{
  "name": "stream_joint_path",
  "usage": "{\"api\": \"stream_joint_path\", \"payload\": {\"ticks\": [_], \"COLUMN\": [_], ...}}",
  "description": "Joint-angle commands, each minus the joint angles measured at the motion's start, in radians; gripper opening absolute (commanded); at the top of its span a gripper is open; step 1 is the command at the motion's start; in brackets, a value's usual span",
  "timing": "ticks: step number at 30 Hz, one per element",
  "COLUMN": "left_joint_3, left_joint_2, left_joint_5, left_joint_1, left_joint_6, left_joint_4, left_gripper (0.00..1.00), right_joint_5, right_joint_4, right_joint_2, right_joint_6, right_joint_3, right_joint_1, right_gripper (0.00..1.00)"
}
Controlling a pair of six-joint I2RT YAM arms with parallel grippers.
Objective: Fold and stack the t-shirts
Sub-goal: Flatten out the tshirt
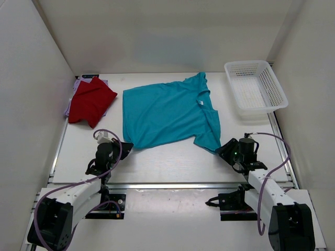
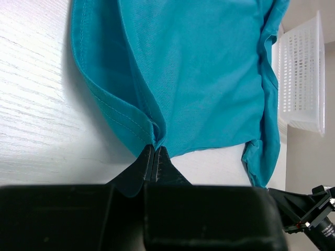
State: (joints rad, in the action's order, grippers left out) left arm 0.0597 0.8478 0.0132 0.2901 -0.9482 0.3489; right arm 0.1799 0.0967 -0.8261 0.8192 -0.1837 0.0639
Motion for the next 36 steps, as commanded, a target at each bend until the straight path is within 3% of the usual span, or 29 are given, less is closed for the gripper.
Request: {"api": "stream_joint_path", "payload": {"ticks": [1,16,24,26,30,34,36], "left_joint_3": [-0.004,0.019,0.015,0.017,0.017,0.005,-0.001], "left_joint_2": [0.002,0.072,0.071,0.069,0.07,0.063,0.062], "left_joint_5": [0.005,0.028,0.025,0.027,0.034,0.033,0.034], "left_joint_1": [0.0,0.0,0.009,0.006,0.012,0.017,0.024], "left_joint_6": [-0.001,-0.004,-0.006,-0.008,-0.006,-0.006,-0.004], "left_joint_4": [0.024,0.038,0.058,0.055,0.044,0.041,0.039], "left_gripper": [0.0,0.0,0.0,0.0,0.0,0.0,0.0], "right_joint_5": [0.009,0.036,0.061,0.052,-0.014,-0.072,-0.037], "right_joint_4": [-0.058,-0.092,-0.035,-0.005,0.147,0.281,0.235], "right_joint_2": [-0.022,-0.09,-0.09,-0.068,0.037,0.195,0.205], "right_joint_6": [0.061,0.098,0.04,0.02,-0.011,-0.029,-0.046], "right_joint_3": [0.032,0.044,0.02,0.012,0.009,0.038,0.047], "right_joint_1": [-0.007,-0.062,-0.104,-0.093,-0.047,-0.11,-0.102], "right_gripper": [0.37,0.34,0.03,0.0,0.0,0.03,0.36]}}
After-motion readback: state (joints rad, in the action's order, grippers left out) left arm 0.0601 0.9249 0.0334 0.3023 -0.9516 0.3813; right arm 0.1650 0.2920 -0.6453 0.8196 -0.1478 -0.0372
